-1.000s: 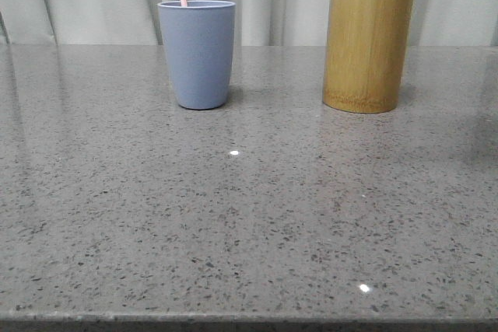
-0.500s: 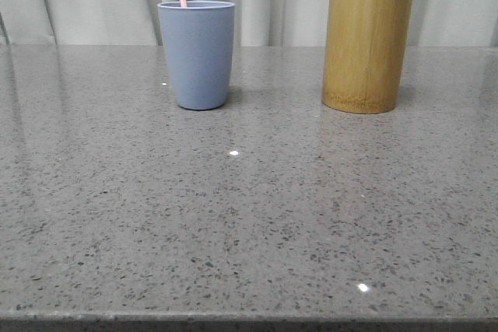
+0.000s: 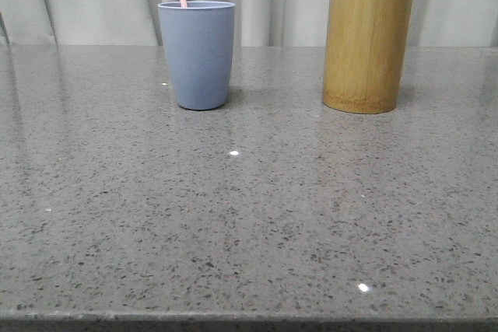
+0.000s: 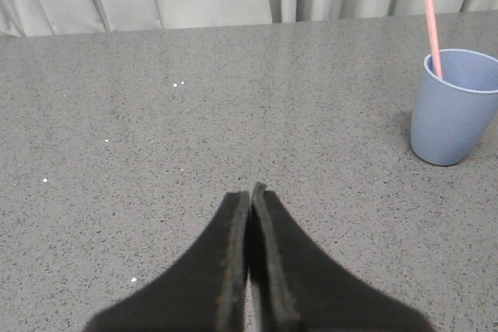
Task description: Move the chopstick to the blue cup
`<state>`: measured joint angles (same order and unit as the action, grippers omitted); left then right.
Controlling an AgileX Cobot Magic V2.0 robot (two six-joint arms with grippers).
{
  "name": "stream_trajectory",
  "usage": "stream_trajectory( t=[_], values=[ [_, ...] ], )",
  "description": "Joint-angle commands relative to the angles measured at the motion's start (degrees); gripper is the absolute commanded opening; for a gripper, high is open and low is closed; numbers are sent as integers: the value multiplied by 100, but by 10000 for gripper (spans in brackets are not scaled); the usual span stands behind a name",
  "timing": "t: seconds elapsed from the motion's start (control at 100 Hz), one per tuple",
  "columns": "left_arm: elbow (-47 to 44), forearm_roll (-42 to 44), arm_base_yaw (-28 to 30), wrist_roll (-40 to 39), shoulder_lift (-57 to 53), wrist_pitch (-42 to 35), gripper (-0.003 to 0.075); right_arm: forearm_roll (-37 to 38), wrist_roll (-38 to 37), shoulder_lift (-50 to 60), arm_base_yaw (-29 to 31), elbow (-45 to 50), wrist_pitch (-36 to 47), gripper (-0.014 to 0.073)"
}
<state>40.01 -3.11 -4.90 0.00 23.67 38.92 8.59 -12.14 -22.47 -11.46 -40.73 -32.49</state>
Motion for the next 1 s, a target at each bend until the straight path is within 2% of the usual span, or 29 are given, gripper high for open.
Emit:
stream_trajectory(
  t=[0.0, 0.28, 0.99],
  values=[
    [-5, -3, 16, -41, -183, -580, -19, 133, 9, 149, 23, 146, 592, -105],
    [-299, 21, 16, -41, -631, -667, -19, 128, -93, 817, 23, 903, 754, -105],
    [-299, 21, 16, -41, -631, -678, -19, 128, -93, 868, 23, 931, 602, -105]
  ],
)
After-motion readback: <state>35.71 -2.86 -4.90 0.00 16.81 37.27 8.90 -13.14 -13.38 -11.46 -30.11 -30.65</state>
